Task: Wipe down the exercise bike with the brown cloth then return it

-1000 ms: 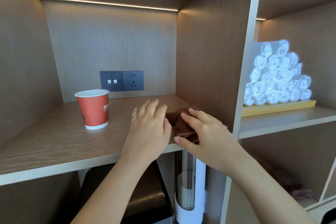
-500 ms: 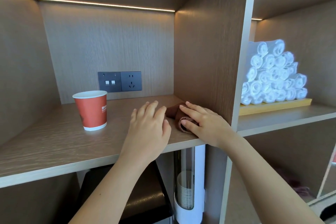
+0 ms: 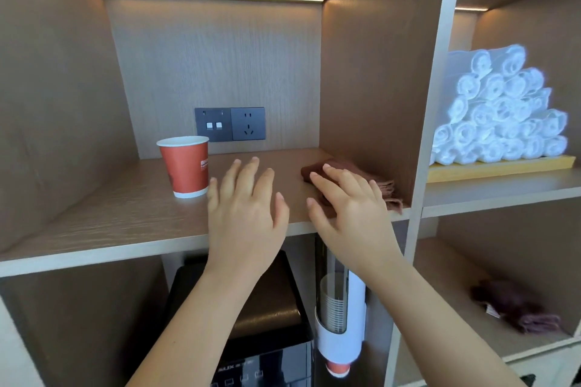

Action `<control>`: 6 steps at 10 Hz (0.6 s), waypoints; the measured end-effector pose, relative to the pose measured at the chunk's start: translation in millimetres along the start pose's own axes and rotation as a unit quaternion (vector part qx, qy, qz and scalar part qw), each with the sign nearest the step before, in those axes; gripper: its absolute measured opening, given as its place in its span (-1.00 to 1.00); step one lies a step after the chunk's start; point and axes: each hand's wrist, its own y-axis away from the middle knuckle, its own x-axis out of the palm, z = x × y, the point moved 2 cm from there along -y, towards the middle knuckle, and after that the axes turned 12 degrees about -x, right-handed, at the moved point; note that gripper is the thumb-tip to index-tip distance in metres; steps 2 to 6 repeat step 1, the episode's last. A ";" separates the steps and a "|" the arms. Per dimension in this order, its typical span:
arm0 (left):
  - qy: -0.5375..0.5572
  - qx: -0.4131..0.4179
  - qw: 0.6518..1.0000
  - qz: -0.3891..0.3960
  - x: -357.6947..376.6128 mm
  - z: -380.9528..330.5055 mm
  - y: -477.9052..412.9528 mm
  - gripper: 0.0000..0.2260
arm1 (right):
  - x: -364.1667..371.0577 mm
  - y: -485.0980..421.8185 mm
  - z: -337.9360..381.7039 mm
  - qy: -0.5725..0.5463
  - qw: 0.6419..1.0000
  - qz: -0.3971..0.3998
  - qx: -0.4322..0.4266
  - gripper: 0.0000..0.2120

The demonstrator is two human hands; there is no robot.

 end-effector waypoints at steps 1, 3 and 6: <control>-0.012 -0.001 1.000 -0.022 -9.6 2.4 11.3 -0.65 | 2.2 0.3 13.1 -0.011 1.000 -0.004 -0.013 -0.65; -0.012 -0.001 1.000 -0.022 -9.6 2.4 11.3 -0.65 | 2.2 0.3 13.1 -0.011 1.000 -0.004 -0.013 -0.65; -0.012 -0.001 1.000 -0.022 -9.6 2.4 11.3 -0.65 | 2.2 0.3 13.1 -0.011 1.000 -0.004 -0.013 -0.65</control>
